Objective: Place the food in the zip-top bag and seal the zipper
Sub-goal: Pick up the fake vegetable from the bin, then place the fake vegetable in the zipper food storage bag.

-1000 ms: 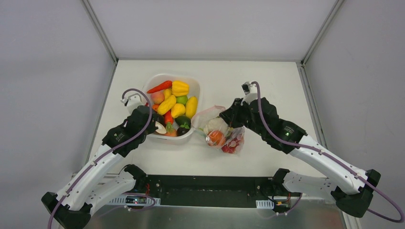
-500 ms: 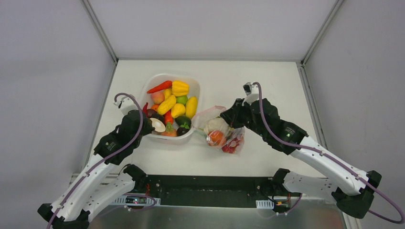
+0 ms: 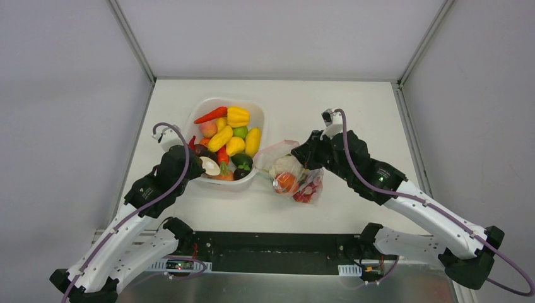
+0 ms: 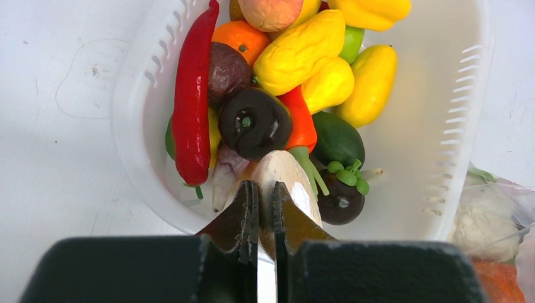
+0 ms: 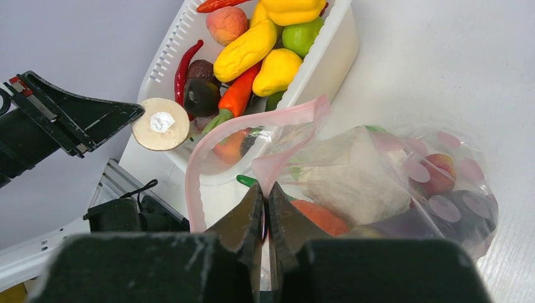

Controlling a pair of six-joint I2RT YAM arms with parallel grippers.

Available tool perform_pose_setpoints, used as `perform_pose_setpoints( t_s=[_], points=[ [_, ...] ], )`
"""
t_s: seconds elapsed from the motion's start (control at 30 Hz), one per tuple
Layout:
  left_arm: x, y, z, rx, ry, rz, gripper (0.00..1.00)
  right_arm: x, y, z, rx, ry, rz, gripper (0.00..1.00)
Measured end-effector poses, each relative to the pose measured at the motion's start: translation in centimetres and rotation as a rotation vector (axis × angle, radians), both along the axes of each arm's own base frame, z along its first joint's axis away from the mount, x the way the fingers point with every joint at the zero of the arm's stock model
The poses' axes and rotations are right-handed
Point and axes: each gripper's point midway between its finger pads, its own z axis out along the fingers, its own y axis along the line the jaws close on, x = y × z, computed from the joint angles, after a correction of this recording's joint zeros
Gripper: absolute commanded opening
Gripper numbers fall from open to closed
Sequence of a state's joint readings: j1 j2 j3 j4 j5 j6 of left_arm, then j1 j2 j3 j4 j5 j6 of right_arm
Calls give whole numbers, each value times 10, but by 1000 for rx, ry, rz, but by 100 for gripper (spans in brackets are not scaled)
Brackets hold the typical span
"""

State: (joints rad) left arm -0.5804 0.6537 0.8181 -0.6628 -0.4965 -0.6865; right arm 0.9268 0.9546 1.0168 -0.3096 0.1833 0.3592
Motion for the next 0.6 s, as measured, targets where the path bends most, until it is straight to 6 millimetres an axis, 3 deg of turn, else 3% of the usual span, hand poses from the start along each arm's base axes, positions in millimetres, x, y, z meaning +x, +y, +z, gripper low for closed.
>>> perform_pose_setpoints(
  t_s=[0.37, 0.6],
  points=[
    [0, -15, 7, -37, -14, -80, 0, 0, 0, 0, 1, 0, -1, 7],
    [2, -41, 27, -126, -68, -197, 0, 0, 0, 0, 2, 2, -2, 7]
  ],
)
